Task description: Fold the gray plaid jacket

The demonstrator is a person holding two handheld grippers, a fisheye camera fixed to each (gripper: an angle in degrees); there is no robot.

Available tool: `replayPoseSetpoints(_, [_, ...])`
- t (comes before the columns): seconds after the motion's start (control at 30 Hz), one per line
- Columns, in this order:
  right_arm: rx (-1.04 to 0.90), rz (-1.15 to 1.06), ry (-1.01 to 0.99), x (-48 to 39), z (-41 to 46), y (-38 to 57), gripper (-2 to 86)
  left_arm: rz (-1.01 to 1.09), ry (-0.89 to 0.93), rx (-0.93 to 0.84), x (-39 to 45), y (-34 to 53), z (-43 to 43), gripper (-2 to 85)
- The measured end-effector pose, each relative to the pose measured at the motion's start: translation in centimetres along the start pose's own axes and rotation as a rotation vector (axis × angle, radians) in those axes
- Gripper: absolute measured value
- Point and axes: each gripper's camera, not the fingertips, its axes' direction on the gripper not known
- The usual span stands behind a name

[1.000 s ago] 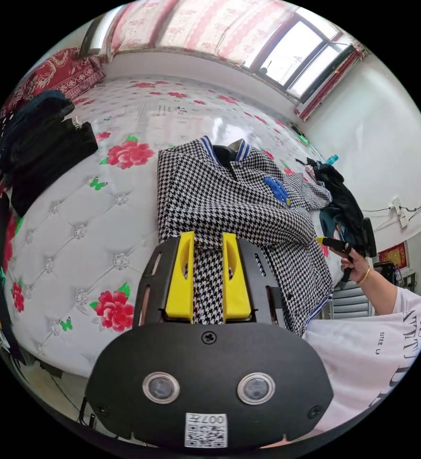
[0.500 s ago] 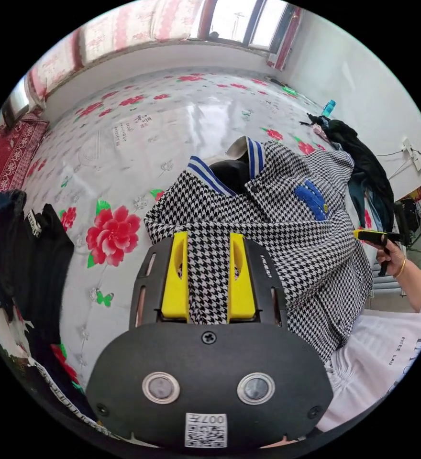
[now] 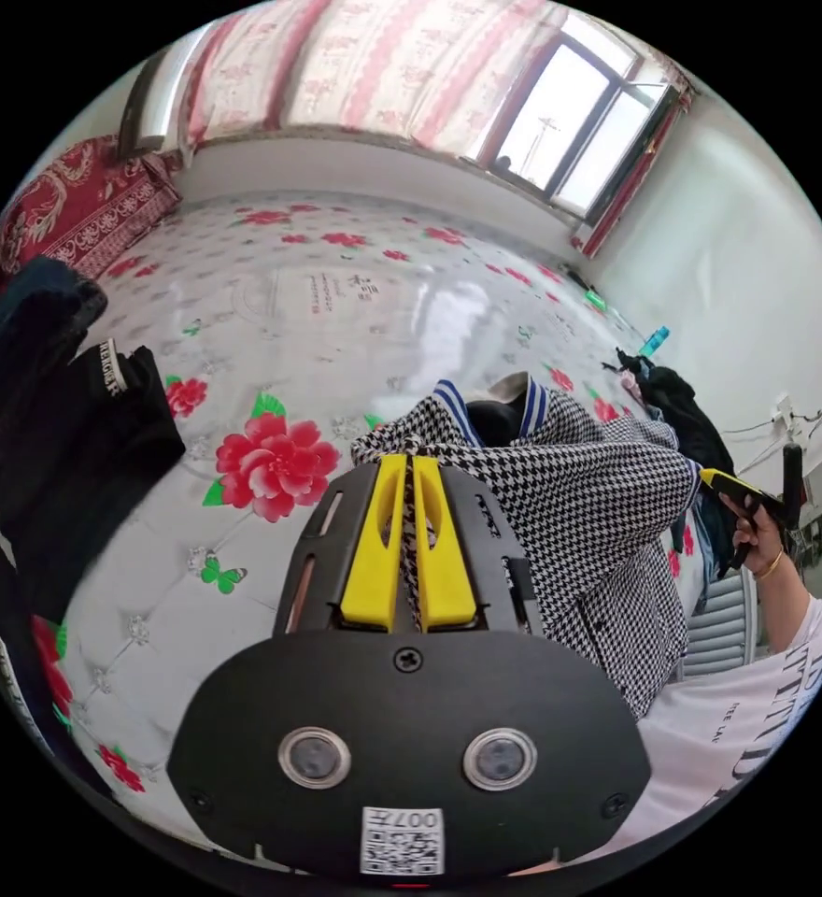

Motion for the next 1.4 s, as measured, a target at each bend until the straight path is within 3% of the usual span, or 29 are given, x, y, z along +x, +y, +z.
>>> replayPoseSetpoints(0.07, [-0.014, 0.009, 0.063, -0.8, 2.0, -2.1, 0.2, -0.026, 0.004, -0.028, -1.0, 0.2, 1.3, -0.1])
replayPoseSetpoints(0.13, [-0.069, 0.028, 0.106, -0.7, 5.0, -3.4, 0.6, -0.108, 0.004, -0.165, -2.8, 0.5, 5.8, 2.0])
replayPoseSetpoints(0.23, [-0.163, 0.061, 0.187, -0.7, 7.7, -4.4, 1.6, -0.186, 0.035, -0.127, -3.8, 1.3, 5.6, 5.8])
replayPoseSetpoints(0.37, [-0.05, -0.017, 0.132, -2.9, 5.6, -2.5, 2.6, -0.162, -0.08, -0.005, -2.7, 2.9, 1.0, 6.5])
replayPoseSetpoints(0.47, [-0.098, -0.078, 0.092, -3.9, 7.9, -1.1, 3.5, -0.162, -0.078, 0.026, -0.9, 5.8, -1.2, 6.2])
replayPoseSetpoints(0.63, [-0.343, 0.008, 0.007, -2.6, 16.0, -0.2, 5.1, -0.096, -0.128, -0.135, 5.1, 12.0, 0.6, 5.8])
replayPoseSetpoints(0.73, [-0.286, 0.055, -0.061, -1.3, 15.0, -0.3, 5.6, -0.064, -0.189, -0.264, 6.0, 14.2, 3.7, 5.8])
replayPoseSetpoints(0.8, [-0.248, 0.062, -0.128, 0.1, 13.0, -0.4, 5.8, -0.055, -0.202, -0.259, 6.2, 14.0, 3.9, 5.7])
replayPoseSetpoints(0.9, [-0.033, 0.195, -0.12, 7.8, 6.3, 0.4, 5.8, -0.077, -0.217, -0.314, 6.2, 12.3, 4.5, 5.6])
replayPoseSetpoints(1.1, [0.095, 0.559, 0.064, 27.7, -1.2, 2.7, 6.3, -0.084, -0.245, -0.341, 6.2, 11.3, 5.8, 5.2])
replayPoseSetpoints(1.3, [0.13, 0.626, 0.149, 37.8, -3.2, 1.2, 7.6, -0.167, -0.323, -0.39, 6.8, 10.3, 5.4, 4.7])
replayPoseSetpoints(1.4, [0.119, 0.581, 0.174, 38.2, -2.4, 0.2, 7.8, -0.295, -0.309, -0.295, 6.6, 10.3, 2.5, 2.4])
